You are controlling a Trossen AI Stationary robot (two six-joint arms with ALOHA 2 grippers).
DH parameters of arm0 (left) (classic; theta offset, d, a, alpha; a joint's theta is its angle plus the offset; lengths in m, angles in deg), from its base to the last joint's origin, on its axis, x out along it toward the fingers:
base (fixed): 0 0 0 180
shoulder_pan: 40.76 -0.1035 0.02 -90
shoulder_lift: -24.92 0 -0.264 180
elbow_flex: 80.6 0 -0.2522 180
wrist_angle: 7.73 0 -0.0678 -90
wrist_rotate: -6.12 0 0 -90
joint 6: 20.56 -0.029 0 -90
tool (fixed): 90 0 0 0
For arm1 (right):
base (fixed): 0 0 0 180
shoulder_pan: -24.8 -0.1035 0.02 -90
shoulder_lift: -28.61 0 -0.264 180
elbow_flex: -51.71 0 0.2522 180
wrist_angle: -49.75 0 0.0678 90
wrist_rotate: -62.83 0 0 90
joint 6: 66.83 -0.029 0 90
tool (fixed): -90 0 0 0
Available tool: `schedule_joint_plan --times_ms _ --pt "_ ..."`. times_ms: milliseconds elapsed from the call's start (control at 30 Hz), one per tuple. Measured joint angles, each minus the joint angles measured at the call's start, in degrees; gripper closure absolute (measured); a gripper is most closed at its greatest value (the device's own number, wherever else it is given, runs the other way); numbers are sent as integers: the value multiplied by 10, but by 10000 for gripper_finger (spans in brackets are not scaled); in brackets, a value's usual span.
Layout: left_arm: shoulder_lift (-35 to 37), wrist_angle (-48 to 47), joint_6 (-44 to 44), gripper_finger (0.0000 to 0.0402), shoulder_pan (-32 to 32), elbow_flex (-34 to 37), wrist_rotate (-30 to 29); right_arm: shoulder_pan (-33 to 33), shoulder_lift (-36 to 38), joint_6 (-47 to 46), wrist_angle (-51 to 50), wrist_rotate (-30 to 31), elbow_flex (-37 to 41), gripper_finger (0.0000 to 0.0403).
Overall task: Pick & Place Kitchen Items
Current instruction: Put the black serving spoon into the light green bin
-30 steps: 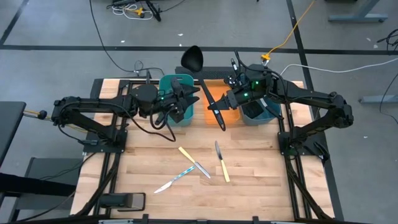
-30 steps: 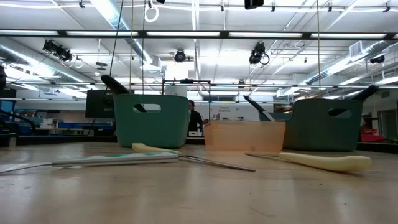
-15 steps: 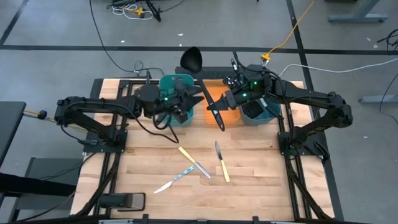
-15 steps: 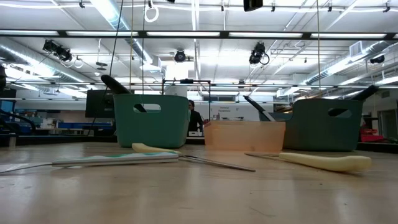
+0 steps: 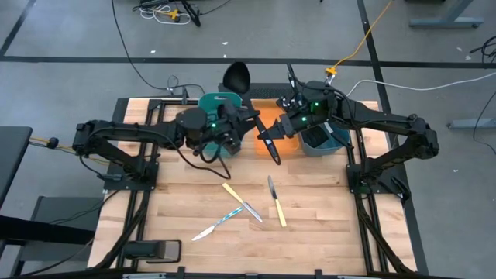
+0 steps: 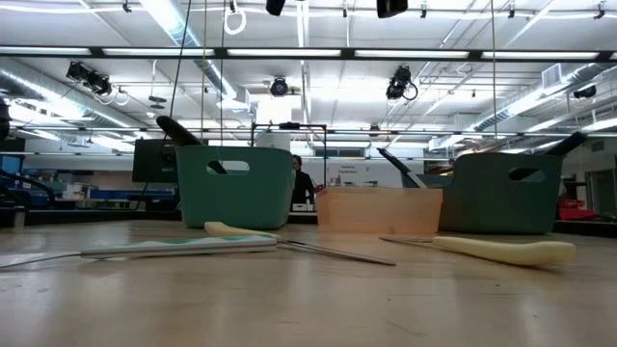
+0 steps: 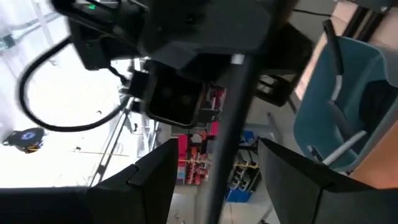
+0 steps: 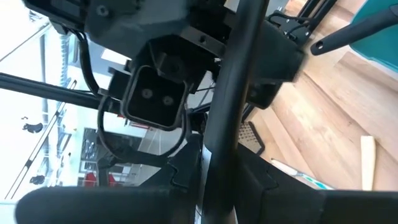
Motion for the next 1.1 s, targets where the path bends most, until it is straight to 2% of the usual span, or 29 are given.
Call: schedule_joint_plan --times_ms 1100 --pt "0 -1 -3 178 1 0 6 0 -3 -11 0 -13 0 332"
